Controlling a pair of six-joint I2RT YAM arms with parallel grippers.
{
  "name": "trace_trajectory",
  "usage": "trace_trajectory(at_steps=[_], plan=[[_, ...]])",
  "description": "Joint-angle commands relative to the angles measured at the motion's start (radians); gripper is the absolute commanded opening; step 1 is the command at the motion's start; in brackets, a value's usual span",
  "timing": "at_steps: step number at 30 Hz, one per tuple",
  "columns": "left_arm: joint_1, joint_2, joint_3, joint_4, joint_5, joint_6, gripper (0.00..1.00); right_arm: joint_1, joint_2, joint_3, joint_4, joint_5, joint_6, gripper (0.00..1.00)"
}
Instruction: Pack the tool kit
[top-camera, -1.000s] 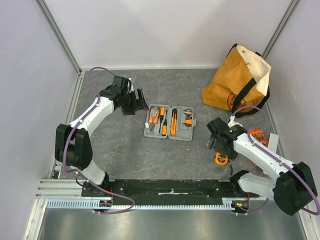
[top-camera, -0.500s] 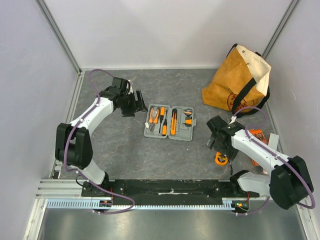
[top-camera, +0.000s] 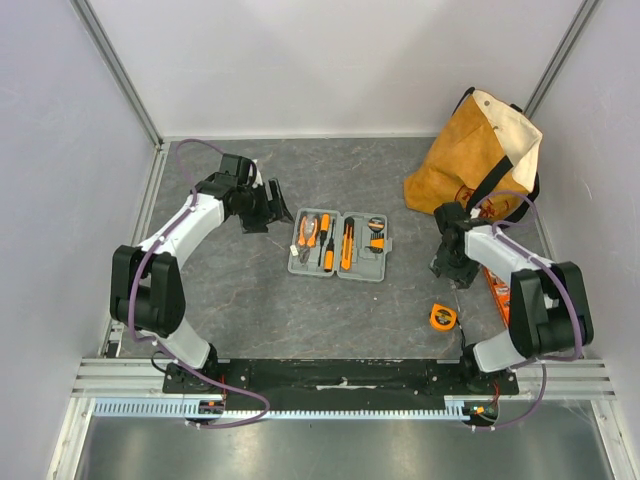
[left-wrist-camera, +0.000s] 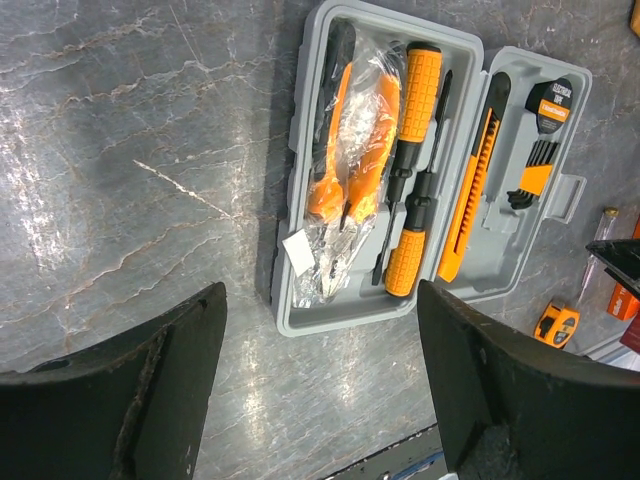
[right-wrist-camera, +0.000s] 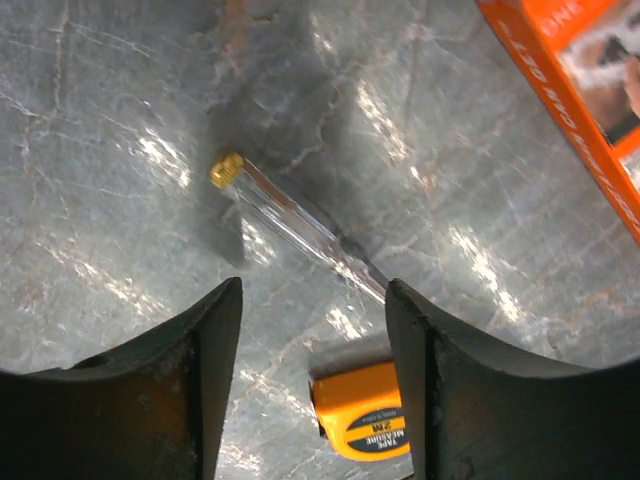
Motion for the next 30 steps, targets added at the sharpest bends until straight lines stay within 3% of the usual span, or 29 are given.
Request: trace_trajectory(at_steps=[1,10,17,23,30], plan=[[0.012,-0.002,0.012,0.028,0.032,0.032,0.82,-0.034,0.065,0.057,0.073,-0.046,-0.125,0.63],[0.026,0.001,0.014,0.028,0.044,0.029,0.81,-0.065,0.095,0.042,0.147,-0.167,-0.211,0.52],[0.026,0.012,0.015,0.031,0.056,0.024,0.8,-0.06,0.085,0.043,0.178,-0.23,-0.249,0.27],[0.027,0.006,0.006,0.034,0.061,0.024,0.8,-0.033,0.059,0.028,0.186,-0.198,-0.257,0.1],[0.026,-0.003,-0.003,0.037,0.061,0.021,0.79,0.052,-0.039,0.106,0.124,-0.034,-0.22,0.02]])
